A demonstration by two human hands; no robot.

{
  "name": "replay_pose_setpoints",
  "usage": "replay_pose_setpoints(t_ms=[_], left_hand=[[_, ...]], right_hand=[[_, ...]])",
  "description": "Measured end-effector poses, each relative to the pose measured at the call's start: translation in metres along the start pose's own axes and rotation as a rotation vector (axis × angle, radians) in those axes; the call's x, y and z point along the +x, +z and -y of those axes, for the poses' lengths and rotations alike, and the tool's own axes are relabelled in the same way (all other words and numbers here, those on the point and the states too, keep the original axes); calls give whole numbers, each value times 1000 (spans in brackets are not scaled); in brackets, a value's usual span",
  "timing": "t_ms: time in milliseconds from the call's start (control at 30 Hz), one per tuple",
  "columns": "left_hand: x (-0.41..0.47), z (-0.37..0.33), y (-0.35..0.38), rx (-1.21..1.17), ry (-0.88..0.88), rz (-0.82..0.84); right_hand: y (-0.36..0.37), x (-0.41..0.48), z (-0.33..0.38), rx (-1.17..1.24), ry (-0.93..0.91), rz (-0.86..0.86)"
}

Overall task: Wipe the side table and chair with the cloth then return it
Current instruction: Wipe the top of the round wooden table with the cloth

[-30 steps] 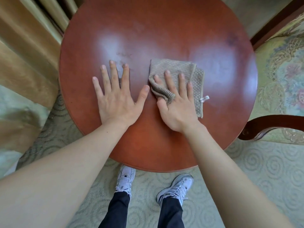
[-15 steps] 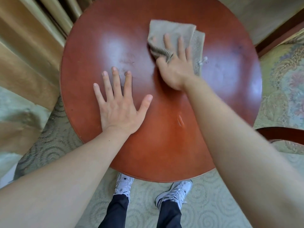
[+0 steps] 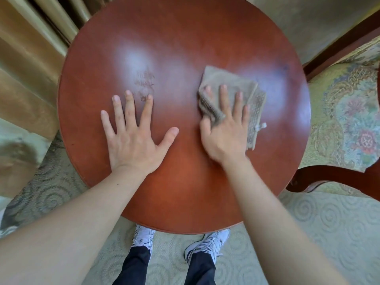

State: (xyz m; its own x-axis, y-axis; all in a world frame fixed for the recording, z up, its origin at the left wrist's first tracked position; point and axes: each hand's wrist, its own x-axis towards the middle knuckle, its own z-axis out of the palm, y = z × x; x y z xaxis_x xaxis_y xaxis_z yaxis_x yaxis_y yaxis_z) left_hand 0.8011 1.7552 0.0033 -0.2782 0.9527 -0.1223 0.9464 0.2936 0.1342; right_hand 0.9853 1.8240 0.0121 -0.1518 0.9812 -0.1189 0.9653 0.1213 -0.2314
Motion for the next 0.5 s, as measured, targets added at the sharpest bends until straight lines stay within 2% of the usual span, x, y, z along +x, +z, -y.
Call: replay_pose_setpoints(t_ms=[133, 233, 367, 500], left_hand=[[-1, 1, 0, -7, 1, -5], [0, 0, 1, -6, -3, -9], [0, 0, 1, 3, 1, -2], [-1, -1, 0, -1, -3, 5]], right_hand=[[-18, 78, -33, 93, 180, 13], [-27, 109, -48, 58, 208, 47], [-24, 95, -38, 172, 294, 9], [-13, 29, -24, 88, 168, -20]])
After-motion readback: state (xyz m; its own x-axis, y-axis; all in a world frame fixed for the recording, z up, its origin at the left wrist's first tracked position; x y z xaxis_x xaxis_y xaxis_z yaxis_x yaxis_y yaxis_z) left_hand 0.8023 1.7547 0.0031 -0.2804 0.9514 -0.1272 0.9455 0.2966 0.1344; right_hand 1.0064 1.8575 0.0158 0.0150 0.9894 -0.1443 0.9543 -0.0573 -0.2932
